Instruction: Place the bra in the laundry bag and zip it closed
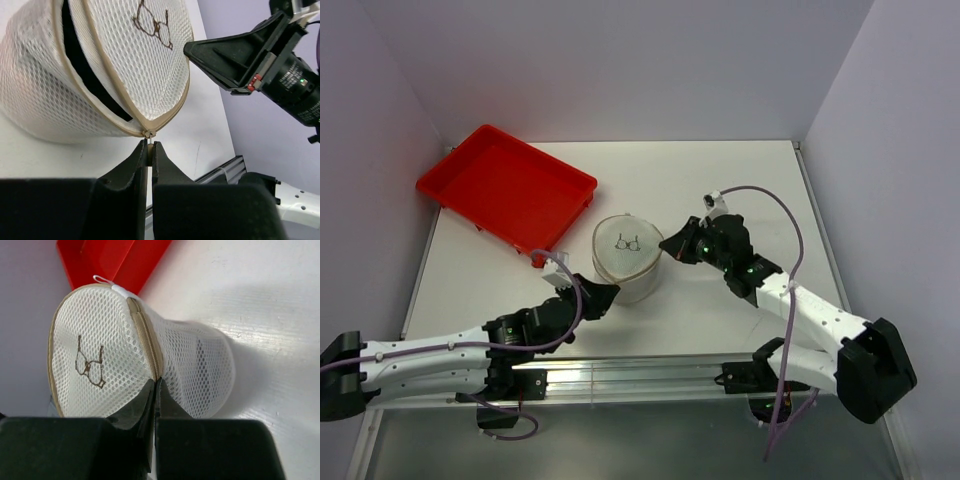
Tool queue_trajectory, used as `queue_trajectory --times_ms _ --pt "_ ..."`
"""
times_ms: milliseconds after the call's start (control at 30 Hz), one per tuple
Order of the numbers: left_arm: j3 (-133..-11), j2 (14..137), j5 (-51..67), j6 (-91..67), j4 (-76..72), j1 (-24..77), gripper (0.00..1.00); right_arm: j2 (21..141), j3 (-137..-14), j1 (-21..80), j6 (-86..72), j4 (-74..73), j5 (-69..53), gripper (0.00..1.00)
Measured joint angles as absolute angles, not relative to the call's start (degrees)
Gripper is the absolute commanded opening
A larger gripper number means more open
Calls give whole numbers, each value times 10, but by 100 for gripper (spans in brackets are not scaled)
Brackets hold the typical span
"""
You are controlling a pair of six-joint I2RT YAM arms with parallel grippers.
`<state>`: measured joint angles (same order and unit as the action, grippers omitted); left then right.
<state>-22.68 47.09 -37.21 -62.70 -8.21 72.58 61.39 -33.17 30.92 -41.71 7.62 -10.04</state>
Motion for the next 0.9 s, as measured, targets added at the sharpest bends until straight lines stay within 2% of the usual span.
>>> queue_trajectory --times_ms 267,300,367,400,467,500,600,767,900 --pt "-217 412 -399 -637 -36 725 0 715 -426 278 -381 57 -189 0" --pt "-217 416 -399 -637 -38 725 0 726 -438 278 -376 51 -195 4" --pt "-216 431 -398 -637 -50 725 0 741 -457 277 -370 43 -201 25" --pt "-216 442 -397 -635 -58 725 0 745 -460 275 -366 42 -200 50" --pt "-216 468 -388 -630 -70 725 0 740 -459 265 -364 41 -180 68" --pt "-216 483 -384 -626 -77 726 0 733 -456 259 -363 42 -171 71" --pt "-219 523 -372 -616 -102 726 0 674 -418 250 -365 44 -146 78" --pt "-243 570 -354 -600 -149 726 0 492 -295 308 -400 43 -113 79" --pt "-256 588 -345 -591 -185 726 0 411 -233 380 -446 39 -79 79"
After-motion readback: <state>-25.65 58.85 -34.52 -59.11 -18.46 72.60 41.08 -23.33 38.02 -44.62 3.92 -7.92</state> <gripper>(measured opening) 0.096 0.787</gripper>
